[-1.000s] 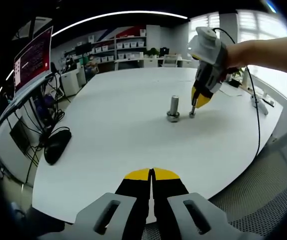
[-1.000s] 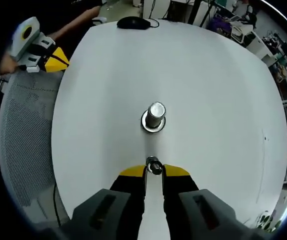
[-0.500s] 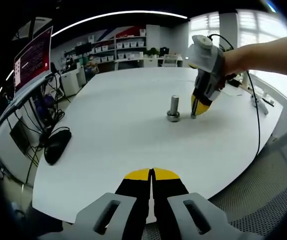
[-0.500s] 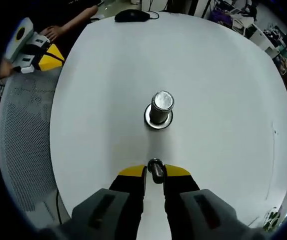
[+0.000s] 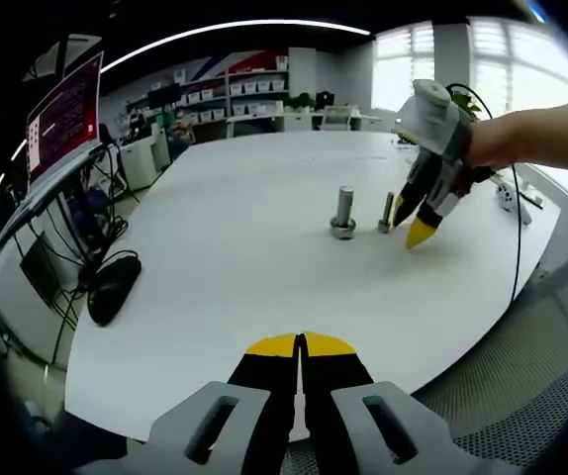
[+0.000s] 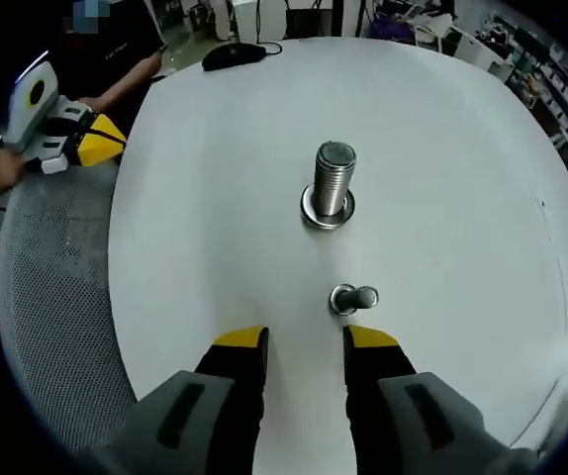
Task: Place the washer onto the threaded stud by aligning its center hole with the stud, sliding it down to the base, and recovering from edge contact or off-axis alignment until the washer reaches the visible bottom stop.
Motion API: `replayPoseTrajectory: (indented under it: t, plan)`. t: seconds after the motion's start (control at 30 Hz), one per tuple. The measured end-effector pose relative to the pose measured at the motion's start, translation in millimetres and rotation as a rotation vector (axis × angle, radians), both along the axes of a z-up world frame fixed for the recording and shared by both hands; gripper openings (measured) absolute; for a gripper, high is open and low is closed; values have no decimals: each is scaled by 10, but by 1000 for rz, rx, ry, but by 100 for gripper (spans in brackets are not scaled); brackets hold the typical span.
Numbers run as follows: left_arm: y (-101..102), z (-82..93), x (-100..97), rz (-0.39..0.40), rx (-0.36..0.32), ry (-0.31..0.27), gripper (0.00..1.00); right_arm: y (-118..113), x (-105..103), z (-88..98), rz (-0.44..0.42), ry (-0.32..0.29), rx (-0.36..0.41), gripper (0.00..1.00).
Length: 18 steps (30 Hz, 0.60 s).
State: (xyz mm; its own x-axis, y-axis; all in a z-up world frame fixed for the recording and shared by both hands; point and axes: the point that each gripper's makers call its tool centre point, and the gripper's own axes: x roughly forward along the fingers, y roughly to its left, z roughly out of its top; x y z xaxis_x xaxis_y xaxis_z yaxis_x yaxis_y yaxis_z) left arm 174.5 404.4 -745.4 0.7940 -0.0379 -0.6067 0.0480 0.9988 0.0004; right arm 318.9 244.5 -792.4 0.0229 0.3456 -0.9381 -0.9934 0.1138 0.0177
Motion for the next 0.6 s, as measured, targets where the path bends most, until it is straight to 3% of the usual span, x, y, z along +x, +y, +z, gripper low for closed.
replayPoseTrajectory:
  t: [0.27, 0.43, 0.47, 0.6]
  plan:
    - [3, -5, -6, 3, 1, 6, 0, -230, -245, 100, -56, 5, 82, 33]
    - [-1, 7, -7, 3, 1, 3, 0, -331, -329, 240, -166, -2, 214, 34]
    - [-3, 16, -4, 1, 2, -2, 0, -328, -321, 312, -199, -2, 279, 35]
    - [-13, 21, -7, -3, 3, -1, 0, -505, -267, 520, -271, -54, 375, 37]
